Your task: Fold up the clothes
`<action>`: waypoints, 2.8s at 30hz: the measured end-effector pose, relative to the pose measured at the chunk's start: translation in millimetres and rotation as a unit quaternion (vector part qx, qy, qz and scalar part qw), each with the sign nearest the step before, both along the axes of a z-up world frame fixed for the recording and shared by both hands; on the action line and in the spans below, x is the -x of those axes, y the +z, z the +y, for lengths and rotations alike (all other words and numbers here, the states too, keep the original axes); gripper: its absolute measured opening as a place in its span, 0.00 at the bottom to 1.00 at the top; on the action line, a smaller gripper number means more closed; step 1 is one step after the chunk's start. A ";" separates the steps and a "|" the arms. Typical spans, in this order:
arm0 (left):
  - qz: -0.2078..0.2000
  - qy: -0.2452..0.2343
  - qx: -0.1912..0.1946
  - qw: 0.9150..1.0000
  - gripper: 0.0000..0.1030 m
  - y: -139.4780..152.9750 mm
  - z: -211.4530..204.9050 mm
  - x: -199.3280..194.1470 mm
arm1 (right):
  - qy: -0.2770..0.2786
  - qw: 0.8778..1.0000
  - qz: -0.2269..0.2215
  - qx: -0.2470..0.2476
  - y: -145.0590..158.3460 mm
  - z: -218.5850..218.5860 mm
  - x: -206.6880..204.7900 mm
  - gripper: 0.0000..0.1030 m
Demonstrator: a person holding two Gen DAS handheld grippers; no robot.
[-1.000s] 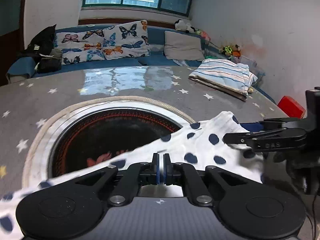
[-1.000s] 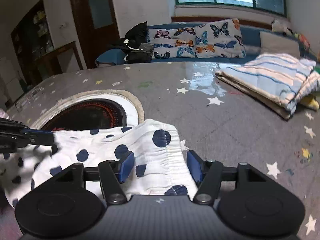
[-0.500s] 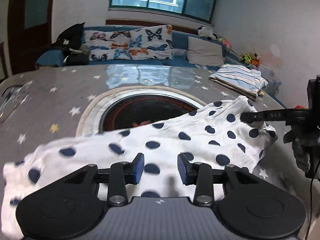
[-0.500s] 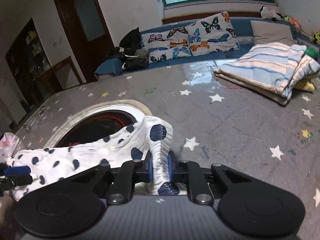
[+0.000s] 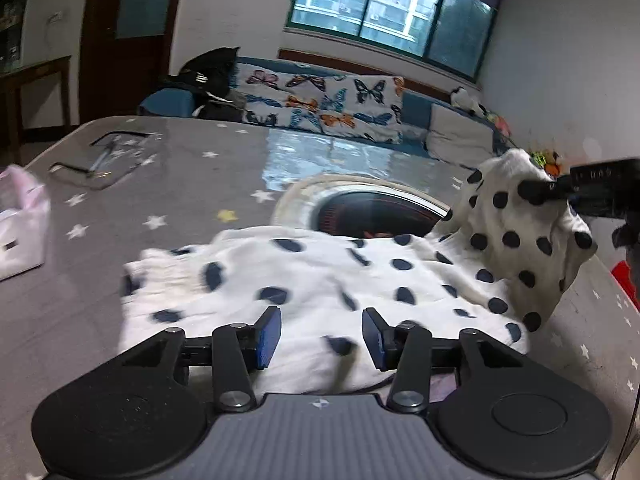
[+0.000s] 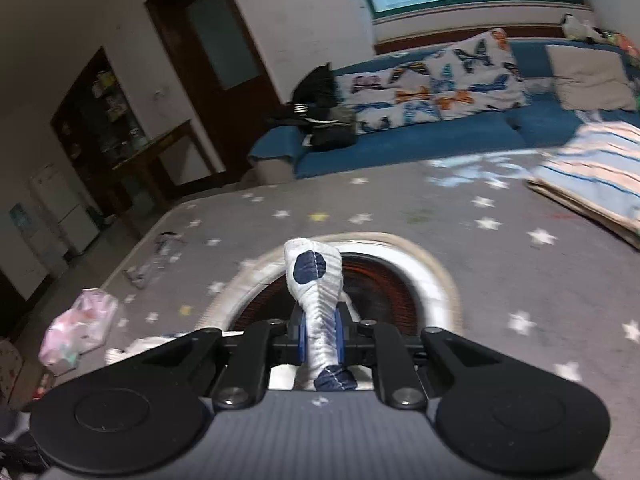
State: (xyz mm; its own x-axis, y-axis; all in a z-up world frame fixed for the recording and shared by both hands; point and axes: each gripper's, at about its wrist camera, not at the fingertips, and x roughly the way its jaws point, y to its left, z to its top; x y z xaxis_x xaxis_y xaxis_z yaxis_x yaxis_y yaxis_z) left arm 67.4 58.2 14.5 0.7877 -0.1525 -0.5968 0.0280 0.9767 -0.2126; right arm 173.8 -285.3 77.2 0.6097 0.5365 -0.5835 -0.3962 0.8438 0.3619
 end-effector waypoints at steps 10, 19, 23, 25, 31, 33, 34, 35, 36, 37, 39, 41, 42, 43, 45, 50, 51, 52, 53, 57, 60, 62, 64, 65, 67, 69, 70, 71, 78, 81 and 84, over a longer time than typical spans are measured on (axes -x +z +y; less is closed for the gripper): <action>-0.030 -0.004 0.019 0.999 0.54 10.4 32.4 35.9 | 0.059 0.998 0.020 -0.002 12.4 106.3 19.4 0.12; -0.035 0.027 0.029 0.999 0.54 8.6 56.6 59.6 | 0.087 0.996 0.029 0.001 14.8 169.9 40.4 0.12; -0.038 0.042 0.034 0.998 0.55 8.9 66.1 70.7 | 0.099 0.995 0.032 0.014 5.6 201.0 44.7 0.12; -0.039 0.050 0.035 0.997 0.55 8.8 70.8 74.7 | 0.105 0.994 0.041 0.014 -1.4 214.2 46.1 0.12; -0.034 0.070 0.035 0.996 0.56 6.9 83.1 79.3 | 0.121 0.991 0.063 0.013 -18.7 240.6 52.4 0.16; -0.032 0.076 0.035 0.996 0.56 6.3 86.2 79.7 | 0.130 0.989 0.073 0.001 -22.0 243.7 53.1 0.25; -0.033 0.077 0.035 0.996 0.56 6.9 86.6 80.0 | 0.136 0.988 0.078 -0.006 -23.4 244.7 53.4 0.28; -0.034 0.078 0.034 0.996 0.56 7.7 87.0 80.4 | 0.141 0.987 0.080 -0.011 -24.0 245.2 54.0 0.31; -0.035 0.078 0.034 0.996 0.56 9.5 86.8 80.8 | 0.144 0.986 0.078 -0.013 -23.3 245.3 54.8 0.31; -0.037 0.079 0.032 0.996 0.57 11.2 86.2 80.1 | 0.147 0.986 0.073 -0.013 -21.9 245.1 55.3 0.31; -0.040 0.079 0.030 0.996 0.57 14.7 85.0 78.7 | 0.154 0.986 0.060 -0.012 -16.5 242.5 57.3 0.31; -0.044 0.078 0.027 0.996 0.58 18.5 83.3 76.7 | 0.157 0.986 0.048 0.000 -11.7 239.4 58.4 0.31; -0.047 0.077 0.024 0.996 0.58 20.8 81.6 75.5 | 0.159 0.986 0.044 0.008 -10.0 237.1 58.7 0.33; -0.053 0.079 0.017 0.995 0.58 24.2 80.2 74.8 | 0.161 0.986 0.038 0.016 -8.7 234.2 59.1 0.35; -0.065 0.085 0.006 0.994 0.61 31.3 79.3 74.2 | 0.163 0.986 0.026 0.034 -7.5 226.1 59.8 0.40; -0.090 0.102 -0.006 0.991 0.69 46.7 84.3 79.0 | 0.177 0.981 0.005 0.080 -15.1 201.0 63.4 0.61; -0.096 0.106 -0.008 0.990 0.69 50.0 85.6 80.4 | 0.178 0.980 0.001 0.090 -17.0 195.6 64.6 0.65; -0.100 0.110 -0.009 0.989 0.70 53.2 87.0 81.7 | 0.179 0.979 -0.002 0.100 -19.3 189.4 65.7 0.69; -0.104 0.110 -0.008 0.988 0.71 55.7 87.7 81.4 | 0.181 0.978 -0.005 0.106 -22.1 183.2 66.3 0.77; -0.098 0.080 0.008 0.992 0.72 55.9 79.1 67.8 | 0.183 0.977 -0.008 0.112 -32.9 167.5 66.8 0.89; -0.086 0.051 0.013 0.995 0.71 48.5 65.9 50.1 | 0.190 0.976 -0.016 0.107 -38.1 161.8 67.0 0.97; -0.079 0.036 0.015 0.996 0.71 42.3 55.8 41.1 | 0.195 0.975 -0.028 0.103 -39.6 159.1 68.2 1.00; -0.075 0.024 0.023 0.997 0.70 36.6 52.0 31.1 | 0.201 0.974 -0.031 0.095 -40.8 156.6 67.3 1.00; -0.072 0.016 0.030 0.997 0.70 33.9 51.9 25.9 | 0.204 0.974 -0.031 0.089 -41.2 155.4 66.4 1.00; -0.064 0.013 0.037 0.997 0.70 28.7 52.7 16.1 | 0.210 0.974 -0.032 0.079 -42.2 153.1 64.7 1.00; -0.055 0.017 0.036 0.998 0.69 23.5 57.0 8.2 | 0.216 0.973 -0.032 0.069 -43.1 150.8 62.9 1.00; -0.049 0.021 0.037 0.998 0.66 20.7 60.1 3.2 | 0.219 0.973 -0.032 0.064 -43.6 149.6 62.0 1.00; -0.043 0.024 0.039 0.998 0.65 18.3 62.8 -0.7 | 0.222 0.973 -0.033 0.059 -44.1 148.4 61.1 1.00; -0.032 0.043 0.061 0.997 0.61 10.2 78.2 -0.7 | 0.225 0.974 -0.025 0.028 -47.0 144.7 39.2 1.00; -0.041 0.043 0.065 0.996 0.61 15.0 79.8 -1.2 | 0.226 0.974 -0.021 0.018 -43.7 148.0 24.5 1.00; -0.039 0.044 0.062 0.996 0.60 13.3 78.9 -7.0 | 0.232 0.973 0.000 0.007 -43.1 154.4 7.5 1.00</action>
State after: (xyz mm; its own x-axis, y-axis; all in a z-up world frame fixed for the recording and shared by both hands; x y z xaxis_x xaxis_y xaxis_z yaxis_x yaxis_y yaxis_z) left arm 74.4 137.1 27.8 0.8444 -0.1494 -0.5145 -0.0354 0.9427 -0.3319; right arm 166.3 -131.0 34.1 0.3041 0.7459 -0.5926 -0.7361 0.5789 0.3509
